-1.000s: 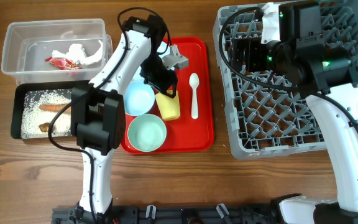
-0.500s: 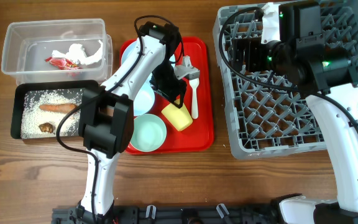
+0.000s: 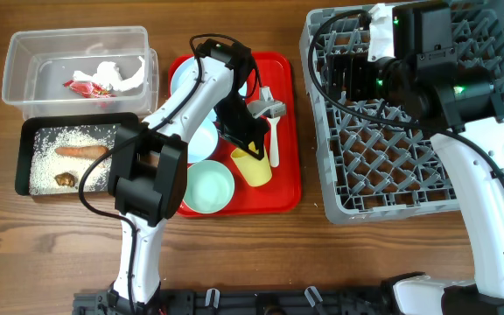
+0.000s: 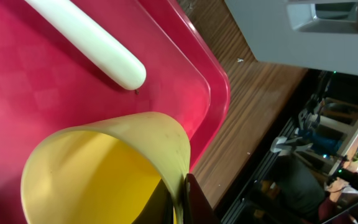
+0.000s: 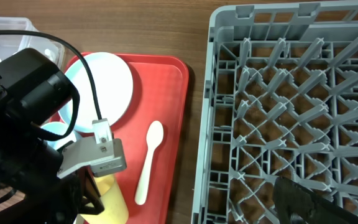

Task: Sort waste into correct bins and load items into the dishwasher rack
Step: 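Grasp the yellow cup on the red tray with the left gripper and lift, then hand the yellow cup from the left gripper to the right gripper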

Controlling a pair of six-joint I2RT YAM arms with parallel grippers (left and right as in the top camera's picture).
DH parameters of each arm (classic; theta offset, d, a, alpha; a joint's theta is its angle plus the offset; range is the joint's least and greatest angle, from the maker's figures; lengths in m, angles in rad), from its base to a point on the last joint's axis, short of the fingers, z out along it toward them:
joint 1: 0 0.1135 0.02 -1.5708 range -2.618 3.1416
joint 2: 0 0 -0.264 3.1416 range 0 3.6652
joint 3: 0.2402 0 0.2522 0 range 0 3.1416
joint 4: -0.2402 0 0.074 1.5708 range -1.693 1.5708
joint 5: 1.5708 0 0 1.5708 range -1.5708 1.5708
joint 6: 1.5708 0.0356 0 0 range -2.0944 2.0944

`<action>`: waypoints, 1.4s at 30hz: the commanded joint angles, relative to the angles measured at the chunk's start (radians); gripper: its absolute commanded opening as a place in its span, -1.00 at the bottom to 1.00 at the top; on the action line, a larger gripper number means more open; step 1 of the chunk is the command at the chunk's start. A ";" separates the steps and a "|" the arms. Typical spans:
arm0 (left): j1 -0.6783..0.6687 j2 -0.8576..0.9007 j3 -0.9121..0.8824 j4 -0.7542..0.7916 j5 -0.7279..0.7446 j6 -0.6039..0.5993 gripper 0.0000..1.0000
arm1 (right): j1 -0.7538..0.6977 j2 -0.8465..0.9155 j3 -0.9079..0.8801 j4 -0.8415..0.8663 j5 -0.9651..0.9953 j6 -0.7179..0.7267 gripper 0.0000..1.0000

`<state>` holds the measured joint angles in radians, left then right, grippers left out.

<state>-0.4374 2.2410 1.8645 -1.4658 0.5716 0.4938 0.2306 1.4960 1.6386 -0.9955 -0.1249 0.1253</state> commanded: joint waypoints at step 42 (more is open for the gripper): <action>0.346 0.035 0.227 -0.119 1.005 -0.027 -0.92 | -0.079 0.478 -0.011 0.496 -1.186 -0.280 0.82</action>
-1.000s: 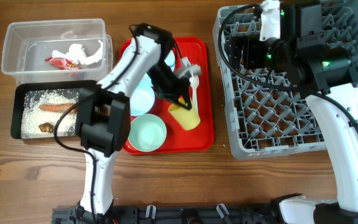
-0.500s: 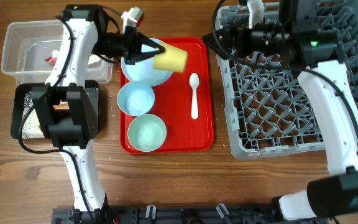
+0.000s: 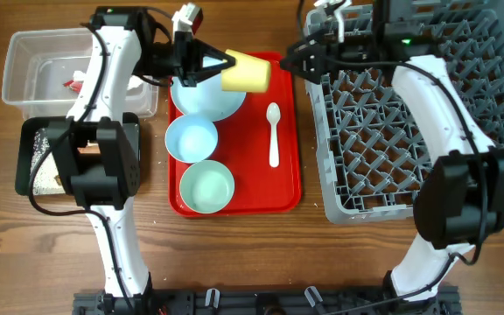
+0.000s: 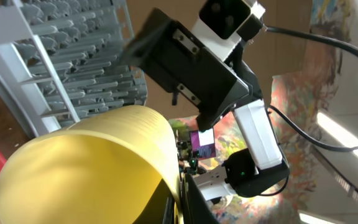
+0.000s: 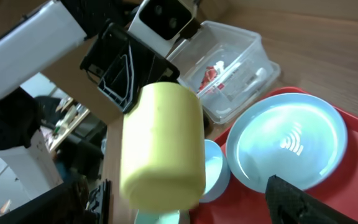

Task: Sort waste into correct bins and load items into the dishwasher rack
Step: 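Hand the yellow cup from the left gripper to the right gripper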

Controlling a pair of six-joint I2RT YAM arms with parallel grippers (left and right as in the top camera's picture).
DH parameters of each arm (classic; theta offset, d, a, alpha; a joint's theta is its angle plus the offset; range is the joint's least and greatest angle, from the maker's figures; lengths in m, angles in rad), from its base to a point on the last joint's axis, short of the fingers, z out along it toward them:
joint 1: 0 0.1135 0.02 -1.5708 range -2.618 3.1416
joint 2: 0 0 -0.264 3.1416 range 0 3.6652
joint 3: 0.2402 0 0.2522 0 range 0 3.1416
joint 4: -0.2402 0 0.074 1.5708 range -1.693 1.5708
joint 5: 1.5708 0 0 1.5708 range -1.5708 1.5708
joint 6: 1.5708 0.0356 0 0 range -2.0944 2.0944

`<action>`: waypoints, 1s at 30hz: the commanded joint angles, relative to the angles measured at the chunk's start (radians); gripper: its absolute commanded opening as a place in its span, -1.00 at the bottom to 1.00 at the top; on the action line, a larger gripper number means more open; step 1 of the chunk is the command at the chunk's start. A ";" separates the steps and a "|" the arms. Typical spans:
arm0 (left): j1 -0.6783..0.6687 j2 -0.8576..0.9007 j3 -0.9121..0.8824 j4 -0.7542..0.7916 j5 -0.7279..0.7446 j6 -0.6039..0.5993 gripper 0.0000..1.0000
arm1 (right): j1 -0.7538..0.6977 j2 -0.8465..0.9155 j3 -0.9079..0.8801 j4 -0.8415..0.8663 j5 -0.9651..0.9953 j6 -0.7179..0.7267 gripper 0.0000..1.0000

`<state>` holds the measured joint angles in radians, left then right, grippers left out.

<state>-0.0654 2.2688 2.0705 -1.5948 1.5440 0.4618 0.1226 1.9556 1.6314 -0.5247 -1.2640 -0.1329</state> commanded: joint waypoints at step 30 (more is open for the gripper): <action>0.024 0.007 0.021 0.035 0.033 0.002 -0.92 | 0.141 0.074 -0.004 0.144 0.006 0.032 0.47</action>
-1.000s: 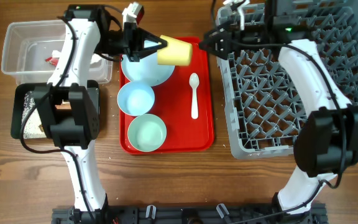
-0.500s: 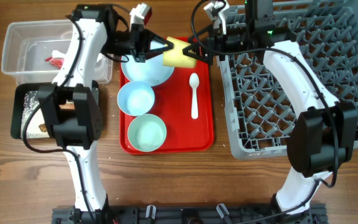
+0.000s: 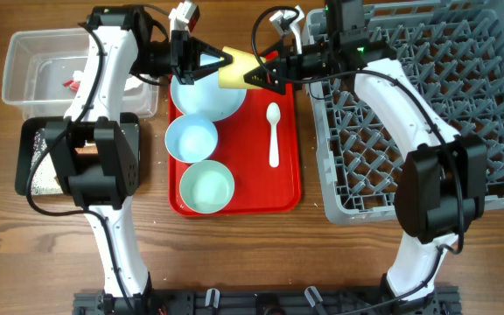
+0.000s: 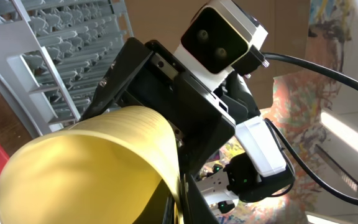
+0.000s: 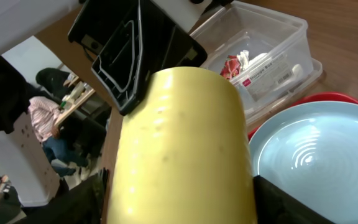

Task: Sort waste into correct bins and load items into the dishwasher rack
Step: 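Hand the yellow cup from the left gripper to the right gripper, then place the yellow cup upside down in the rack with the right gripper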

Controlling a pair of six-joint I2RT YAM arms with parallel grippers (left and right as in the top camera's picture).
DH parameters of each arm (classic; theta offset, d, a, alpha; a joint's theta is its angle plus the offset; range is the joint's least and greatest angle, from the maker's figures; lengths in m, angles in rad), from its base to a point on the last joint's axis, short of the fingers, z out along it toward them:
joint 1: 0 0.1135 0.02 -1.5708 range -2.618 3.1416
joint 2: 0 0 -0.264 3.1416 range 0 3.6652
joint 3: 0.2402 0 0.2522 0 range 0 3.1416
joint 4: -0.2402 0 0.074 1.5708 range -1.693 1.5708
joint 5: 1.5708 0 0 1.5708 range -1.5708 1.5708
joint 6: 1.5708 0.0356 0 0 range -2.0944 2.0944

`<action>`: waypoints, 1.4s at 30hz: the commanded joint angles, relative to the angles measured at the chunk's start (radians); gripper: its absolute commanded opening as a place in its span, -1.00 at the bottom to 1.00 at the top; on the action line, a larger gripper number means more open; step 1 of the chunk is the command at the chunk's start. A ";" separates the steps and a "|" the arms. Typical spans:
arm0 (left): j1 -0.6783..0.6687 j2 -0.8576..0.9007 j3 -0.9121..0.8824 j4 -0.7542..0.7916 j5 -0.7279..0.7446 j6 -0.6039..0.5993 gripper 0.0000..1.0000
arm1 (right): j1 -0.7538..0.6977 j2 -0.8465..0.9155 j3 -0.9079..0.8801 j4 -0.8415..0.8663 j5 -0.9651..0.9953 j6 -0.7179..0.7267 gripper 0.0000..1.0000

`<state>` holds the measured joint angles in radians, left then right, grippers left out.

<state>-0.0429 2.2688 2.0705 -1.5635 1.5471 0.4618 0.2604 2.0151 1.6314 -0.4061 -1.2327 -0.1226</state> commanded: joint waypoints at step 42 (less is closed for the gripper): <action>0.000 0.007 0.021 0.019 -0.265 0.002 -0.51 | -0.198 -0.337 0.055 -0.552 0.882 0.158 0.01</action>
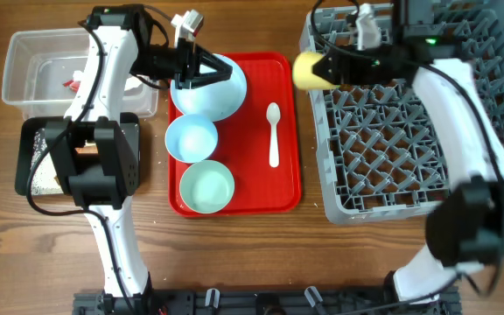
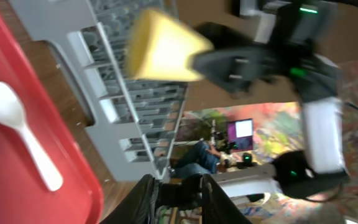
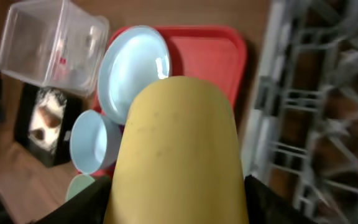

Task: Sort waste into correct bins and load items into the dishwasher rack
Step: 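Place the yellow cup upside down in the rack with the right gripper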

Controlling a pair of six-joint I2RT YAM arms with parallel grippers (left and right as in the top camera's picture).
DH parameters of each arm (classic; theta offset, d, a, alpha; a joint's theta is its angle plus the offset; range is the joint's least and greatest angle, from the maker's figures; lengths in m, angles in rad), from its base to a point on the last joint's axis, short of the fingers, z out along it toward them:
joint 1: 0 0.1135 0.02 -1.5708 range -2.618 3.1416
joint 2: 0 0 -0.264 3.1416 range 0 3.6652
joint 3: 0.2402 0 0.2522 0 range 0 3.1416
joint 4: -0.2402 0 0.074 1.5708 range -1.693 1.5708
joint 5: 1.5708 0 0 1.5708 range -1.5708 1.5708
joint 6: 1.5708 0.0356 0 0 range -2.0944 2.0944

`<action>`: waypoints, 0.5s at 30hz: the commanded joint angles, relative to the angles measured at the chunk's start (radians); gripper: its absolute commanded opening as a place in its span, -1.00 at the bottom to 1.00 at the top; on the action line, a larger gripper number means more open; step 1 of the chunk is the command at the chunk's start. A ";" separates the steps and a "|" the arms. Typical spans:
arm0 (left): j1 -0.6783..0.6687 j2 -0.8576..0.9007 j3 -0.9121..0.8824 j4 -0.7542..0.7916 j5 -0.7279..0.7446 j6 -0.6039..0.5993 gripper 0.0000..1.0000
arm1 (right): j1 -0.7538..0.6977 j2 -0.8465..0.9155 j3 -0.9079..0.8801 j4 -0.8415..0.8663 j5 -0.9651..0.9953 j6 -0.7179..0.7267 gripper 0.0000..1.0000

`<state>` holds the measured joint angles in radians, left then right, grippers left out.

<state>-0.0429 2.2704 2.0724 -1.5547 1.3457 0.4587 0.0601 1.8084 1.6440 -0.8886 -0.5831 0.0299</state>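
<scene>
The yellow cup (image 1: pixel 307 70) lies sideways in my right gripper (image 1: pixel 329 67), which is shut on it just left of the grey dishwasher rack (image 1: pixel 409 157); it fills the right wrist view as the yellow cup (image 3: pixel 178 149). My left gripper (image 1: pixel 219 73) hovers open and empty over the large blue plate (image 1: pixel 208 87) on the red tray (image 1: pixel 283 179). On the tray also lie a white spoon (image 1: pixel 273 133), a blue bowl (image 1: pixel 191 137) and a green bowl (image 1: pixel 208 187). The left wrist view shows the cup (image 2: pixel 163 55) held across at the rack.
A clear plastic bin (image 1: pixel 77 70) with wrappers stands at the back left. In front of it sits a black tray (image 1: pixel 33 157) with crumbs and food scraps. Bare wooden table (image 1: pixel 252 254) runs along the front.
The cup passed from my left gripper to my right one. My right gripper now holds it at the rack's left edge, and my left gripper stands open over the plate.
My left gripper first gripped the yellow cup's rim on the tray. Then it held the cup sideways above the plate with my right gripper nearby. The right gripper's fingers then reached around the cup. Now the right one holds it beside the rack.
</scene>
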 commanded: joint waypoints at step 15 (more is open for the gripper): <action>-0.040 0.005 0.019 0.053 -0.188 0.005 -0.38 | 0.021 -0.211 -0.137 -0.468 0.533 0.182 0.07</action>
<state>-0.0673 2.2704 2.0731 -1.5124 1.1763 0.4583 0.0631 1.5856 1.5841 -1.3624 -0.0875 0.1558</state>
